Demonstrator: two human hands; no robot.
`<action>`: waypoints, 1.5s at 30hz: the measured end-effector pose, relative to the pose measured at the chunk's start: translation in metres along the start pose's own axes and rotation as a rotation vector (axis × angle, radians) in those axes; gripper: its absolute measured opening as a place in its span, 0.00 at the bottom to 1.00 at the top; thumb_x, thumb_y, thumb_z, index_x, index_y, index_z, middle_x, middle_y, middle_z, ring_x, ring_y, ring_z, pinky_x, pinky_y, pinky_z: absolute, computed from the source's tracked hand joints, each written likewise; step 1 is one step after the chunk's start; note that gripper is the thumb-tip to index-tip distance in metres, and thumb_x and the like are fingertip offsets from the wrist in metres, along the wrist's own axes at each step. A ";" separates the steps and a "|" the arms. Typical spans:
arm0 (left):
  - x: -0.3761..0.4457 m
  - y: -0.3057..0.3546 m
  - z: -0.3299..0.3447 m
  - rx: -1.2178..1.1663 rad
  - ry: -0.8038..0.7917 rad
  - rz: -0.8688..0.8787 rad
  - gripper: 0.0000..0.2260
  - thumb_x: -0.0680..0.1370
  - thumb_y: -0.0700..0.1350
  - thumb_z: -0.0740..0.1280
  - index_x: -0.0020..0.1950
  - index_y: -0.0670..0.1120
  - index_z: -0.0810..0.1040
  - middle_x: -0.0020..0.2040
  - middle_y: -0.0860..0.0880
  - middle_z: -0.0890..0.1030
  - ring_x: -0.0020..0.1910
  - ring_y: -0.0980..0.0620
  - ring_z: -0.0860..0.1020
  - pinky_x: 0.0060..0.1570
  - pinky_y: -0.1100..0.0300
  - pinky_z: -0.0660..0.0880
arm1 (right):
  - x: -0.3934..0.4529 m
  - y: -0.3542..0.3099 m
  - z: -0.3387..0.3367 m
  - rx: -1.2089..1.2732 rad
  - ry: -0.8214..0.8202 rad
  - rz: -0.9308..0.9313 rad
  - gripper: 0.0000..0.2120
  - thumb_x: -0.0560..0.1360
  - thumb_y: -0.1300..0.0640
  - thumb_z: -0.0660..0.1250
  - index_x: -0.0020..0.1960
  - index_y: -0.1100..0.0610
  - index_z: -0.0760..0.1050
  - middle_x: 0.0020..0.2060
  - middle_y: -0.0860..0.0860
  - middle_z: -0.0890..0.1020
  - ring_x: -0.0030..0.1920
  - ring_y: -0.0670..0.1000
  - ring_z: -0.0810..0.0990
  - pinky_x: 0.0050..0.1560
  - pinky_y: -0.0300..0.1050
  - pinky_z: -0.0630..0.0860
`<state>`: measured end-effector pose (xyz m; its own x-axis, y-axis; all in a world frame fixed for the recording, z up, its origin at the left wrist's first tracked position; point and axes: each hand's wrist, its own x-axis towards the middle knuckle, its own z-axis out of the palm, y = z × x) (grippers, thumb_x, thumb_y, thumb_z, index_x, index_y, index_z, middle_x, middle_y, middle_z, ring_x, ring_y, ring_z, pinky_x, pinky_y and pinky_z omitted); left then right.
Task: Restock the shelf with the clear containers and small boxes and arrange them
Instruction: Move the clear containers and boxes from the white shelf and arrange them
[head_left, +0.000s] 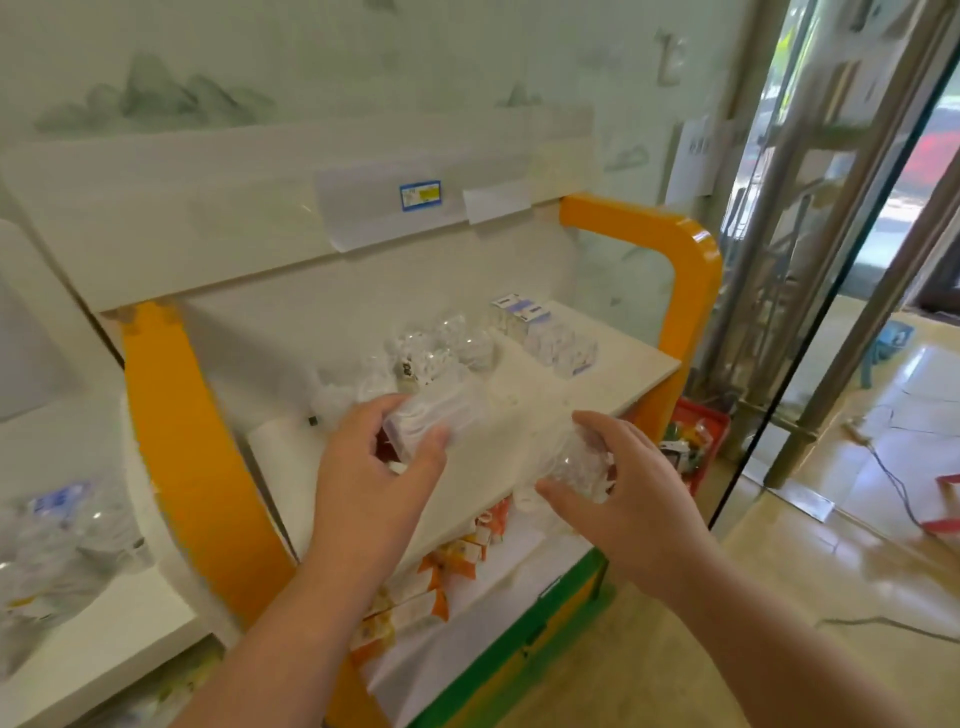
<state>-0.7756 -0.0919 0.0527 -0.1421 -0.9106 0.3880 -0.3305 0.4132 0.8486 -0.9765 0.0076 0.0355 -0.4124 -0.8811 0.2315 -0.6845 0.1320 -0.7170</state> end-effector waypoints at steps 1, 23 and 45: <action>0.008 -0.001 0.006 0.012 0.004 -0.002 0.14 0.72 0.55 0.72 0.56 0.60 0.76 0.49 0.58 0.79 0.46 0.65 0.76 0.42 0.71 0.71 | 0.013 0.004 0.000 -0.001 -0.011 0.009 0.36 0.69 0.37 0.73 0.72 0.37 0.61 0.65 0.34 0.68 0.63 0.38 0.69 0.61 0.40 0.69; 0.100 -0.020 0.082 0.126 0.253 -0.204 0.11 0.74 0.47 0.74 0.53 0.58 0.78 0.46 0.53 0.83 0.42 0.58 0.80 0.40 0.69 0.74 | 0.257 0.083 0.085 0.009 -0.357 -0.408 0.32 0.71 0.47 0.74 0.72 0.47 0.67 0.65 0.45 0.70 0.64 0.48 0.72 0.64 0.39 0.68; 0.133 -0.008 0.240 -0.199 0.166 -0.320 0.16 0.75 0.37 0.72 0.59 0.52 0.80 0.49 0.48 0.83 0.46 0.50 0.80 0.46 0.49 0.82 | 0.301 0.201 -0.040 0.253 -0.340 -0.341 0.24 0.71 0.51 0.75 0.64 0.43 0.71 0.55 0.35 0.72 0.58 0.38 0.74 0.56 0.32 0.72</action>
<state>-1.0154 -0.2185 0.0110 0.0960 -0.9865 0.1324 -0.1443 0.1178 0.9825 -1.2621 -0.2131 -0.0124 0.0541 -0.9575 0.2833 -0.5624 -0.2637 -0.7837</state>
